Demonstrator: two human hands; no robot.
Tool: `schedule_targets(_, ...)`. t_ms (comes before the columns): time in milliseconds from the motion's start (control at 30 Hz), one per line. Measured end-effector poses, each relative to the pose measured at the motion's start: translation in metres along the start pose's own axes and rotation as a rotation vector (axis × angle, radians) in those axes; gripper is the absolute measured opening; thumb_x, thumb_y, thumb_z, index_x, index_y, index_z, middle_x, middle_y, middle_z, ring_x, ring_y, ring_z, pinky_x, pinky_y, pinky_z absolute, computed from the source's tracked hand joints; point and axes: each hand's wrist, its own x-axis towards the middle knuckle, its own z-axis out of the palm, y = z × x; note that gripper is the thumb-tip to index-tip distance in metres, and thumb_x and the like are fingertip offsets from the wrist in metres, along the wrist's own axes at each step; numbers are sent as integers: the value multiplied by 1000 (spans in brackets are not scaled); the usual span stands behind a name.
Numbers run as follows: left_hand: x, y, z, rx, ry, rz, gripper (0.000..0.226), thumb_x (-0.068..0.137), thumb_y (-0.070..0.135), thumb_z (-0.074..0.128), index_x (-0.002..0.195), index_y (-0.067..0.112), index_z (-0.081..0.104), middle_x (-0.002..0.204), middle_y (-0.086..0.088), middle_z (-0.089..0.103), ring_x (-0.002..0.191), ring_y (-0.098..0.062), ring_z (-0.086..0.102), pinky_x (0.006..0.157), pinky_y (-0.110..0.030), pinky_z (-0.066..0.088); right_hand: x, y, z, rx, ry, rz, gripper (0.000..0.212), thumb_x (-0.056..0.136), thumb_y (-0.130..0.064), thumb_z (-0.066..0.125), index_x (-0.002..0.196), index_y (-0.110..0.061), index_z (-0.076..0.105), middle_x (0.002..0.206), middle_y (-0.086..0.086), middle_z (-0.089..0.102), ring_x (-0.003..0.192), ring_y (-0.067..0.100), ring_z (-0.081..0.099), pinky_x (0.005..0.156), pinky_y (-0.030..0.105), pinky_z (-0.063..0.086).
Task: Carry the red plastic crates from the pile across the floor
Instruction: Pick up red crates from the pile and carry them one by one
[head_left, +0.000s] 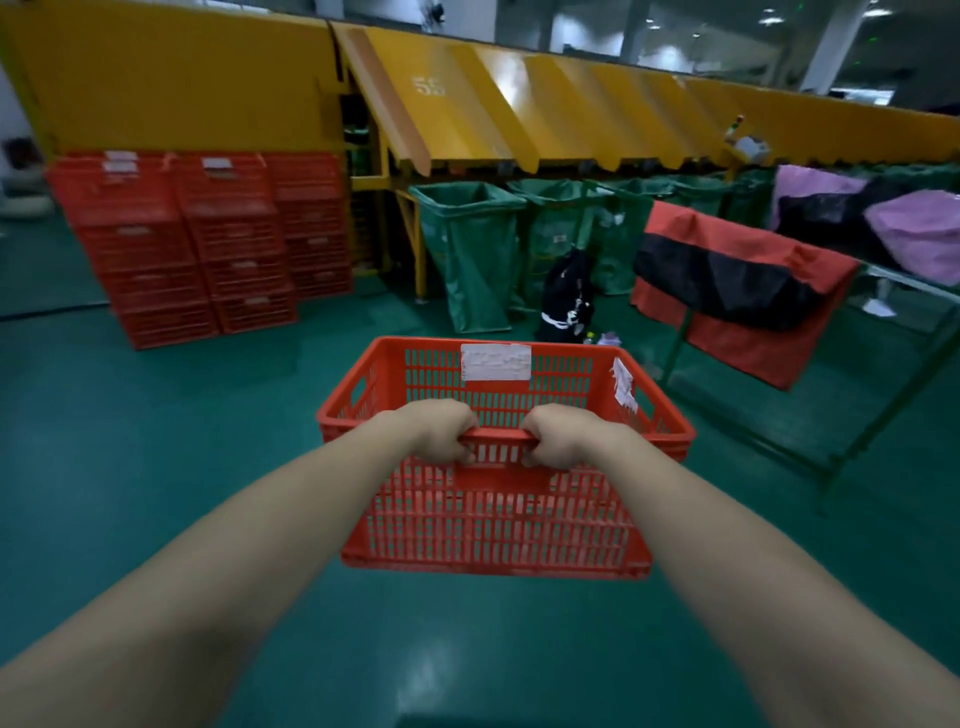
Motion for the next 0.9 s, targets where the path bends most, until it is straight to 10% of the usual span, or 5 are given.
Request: schedule_targets(900, 380, -382, -159, -75, 137, -463, 27, 88, 33, 63, 105, 12, 63, 108, -11, 67, 101, -31, 61, 73, -27, 41, 605, 95, -231, -184, 63, -468, 10, 86, -30, 66, 86, -23, 60, 91, 0, 61, 92, 24, 62, 69, 31, 46)
